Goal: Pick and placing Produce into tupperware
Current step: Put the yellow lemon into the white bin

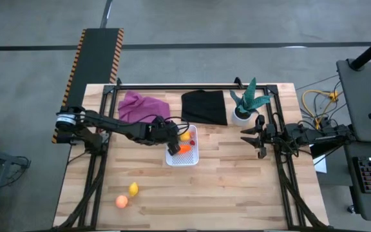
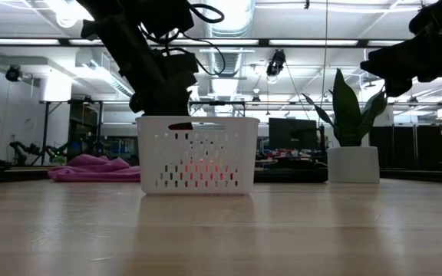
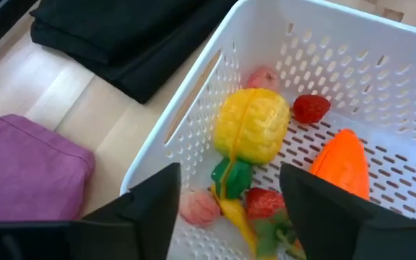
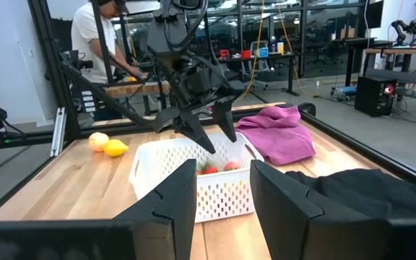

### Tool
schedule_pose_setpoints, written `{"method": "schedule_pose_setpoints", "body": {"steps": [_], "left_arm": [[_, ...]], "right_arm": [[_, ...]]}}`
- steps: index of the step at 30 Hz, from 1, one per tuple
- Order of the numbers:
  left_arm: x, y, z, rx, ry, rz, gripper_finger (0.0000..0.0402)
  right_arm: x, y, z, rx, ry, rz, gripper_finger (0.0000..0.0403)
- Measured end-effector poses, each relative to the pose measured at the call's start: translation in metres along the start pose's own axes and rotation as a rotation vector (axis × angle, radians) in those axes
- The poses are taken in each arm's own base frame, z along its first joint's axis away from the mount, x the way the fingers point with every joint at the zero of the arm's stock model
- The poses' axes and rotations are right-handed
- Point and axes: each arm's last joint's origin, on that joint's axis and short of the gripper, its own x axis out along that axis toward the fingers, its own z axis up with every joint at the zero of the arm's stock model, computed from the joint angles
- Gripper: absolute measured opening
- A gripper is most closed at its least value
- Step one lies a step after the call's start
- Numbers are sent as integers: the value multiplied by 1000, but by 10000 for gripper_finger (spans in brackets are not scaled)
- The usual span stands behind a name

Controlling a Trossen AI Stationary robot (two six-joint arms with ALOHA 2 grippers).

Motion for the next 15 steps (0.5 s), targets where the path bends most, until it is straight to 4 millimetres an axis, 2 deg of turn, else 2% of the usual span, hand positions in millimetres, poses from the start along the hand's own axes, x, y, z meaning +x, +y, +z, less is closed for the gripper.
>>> {"method": "schedule_pose_setpoints", "body": {"steps": [3, 6, 10, 15], "left_arm": [[-2, 0, 2, 18, -4, -8, 249], [-13, -2, 7, 31, 12, -87, 267], [-58, -21, 18, 103, -82, -275, 269], [-126, -38, 13, 223, -175, -344, 265]], "right_arm": [[0, 0, 0, 0, 0, 0, 123], [0, 0, 0, 0, 0, 0, 123], [0, 0, 0, 0, 0, 0, 123], [0, 0, 0, 0, 2, 0, 123]]}}
